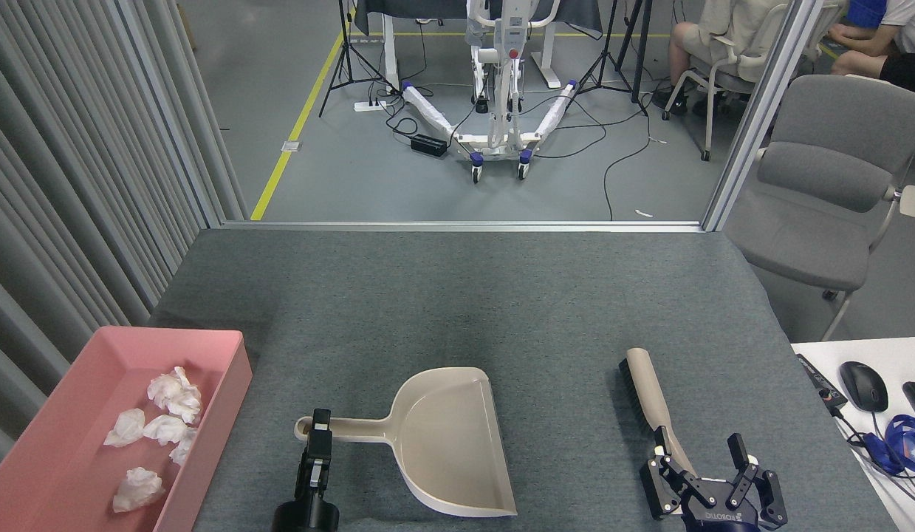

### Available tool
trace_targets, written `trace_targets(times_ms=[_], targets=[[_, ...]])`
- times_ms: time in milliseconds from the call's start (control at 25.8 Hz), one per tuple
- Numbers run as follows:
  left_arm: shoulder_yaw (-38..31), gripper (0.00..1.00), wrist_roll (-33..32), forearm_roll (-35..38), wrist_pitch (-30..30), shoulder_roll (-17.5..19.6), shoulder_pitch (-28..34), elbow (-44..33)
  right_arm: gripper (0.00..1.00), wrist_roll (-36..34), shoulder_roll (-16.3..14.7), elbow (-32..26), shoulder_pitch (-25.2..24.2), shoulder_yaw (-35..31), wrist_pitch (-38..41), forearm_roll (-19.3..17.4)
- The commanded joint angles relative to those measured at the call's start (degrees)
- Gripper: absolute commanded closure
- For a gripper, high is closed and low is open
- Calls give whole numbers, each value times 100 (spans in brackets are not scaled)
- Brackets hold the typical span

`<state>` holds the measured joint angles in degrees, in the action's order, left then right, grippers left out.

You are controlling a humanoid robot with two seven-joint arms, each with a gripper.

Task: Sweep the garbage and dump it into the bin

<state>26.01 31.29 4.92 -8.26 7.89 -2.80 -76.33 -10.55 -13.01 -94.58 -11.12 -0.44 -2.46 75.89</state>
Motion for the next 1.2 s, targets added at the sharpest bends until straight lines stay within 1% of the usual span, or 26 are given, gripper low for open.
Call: trace_targets(times_ms=[0, 39, 232, 503, 697, 813, 891, 968, 1046, 1162], targets=[[9, 4, -97, 9, -44, 37, -54, 83, 2, 18, 0, -52, -22, -44, -26, 14], [9, 0, -115, 9, -53, 45, -98, 162, 2, 18, 9, -61, -22, -52, -61, 23], [18, 0, -123, 9, -290, 133, -169, 277, 2, 18, 35, -61, -22, -52, -123, 93], [80, 0, -123, 9, -273, 300, -72, 277, 2, 18, 17, -70, -31, -44, -114, 102], [88, 0, -106, 9, -246, 318, 201, 224, 2, 18, 17, -184, -83, -26, -123, 102], [88, 0, -97, 97, -246, 467, 517, -49, 2, 18, 9, -237, -101, -35, -123, 102], [88, 0, -97, 598, -167, 652, 790, -383, 2, 18, 9, -263, -101, -44, -132, 102], [80, 0, -97, 1178, 61, 766, 1036, -866, 2, 27, 0, -298, -101, -44, -132, 102], [62, 0, -115, 1836, 281, 801, 1282, -1296, 2, 36, 0, -342, -101, -61, -132, 102], [27, 0, -115, 2883, 457, 819, 1528, -1842, 2, 53, -9, -439, -119, -123, -140, 93]])
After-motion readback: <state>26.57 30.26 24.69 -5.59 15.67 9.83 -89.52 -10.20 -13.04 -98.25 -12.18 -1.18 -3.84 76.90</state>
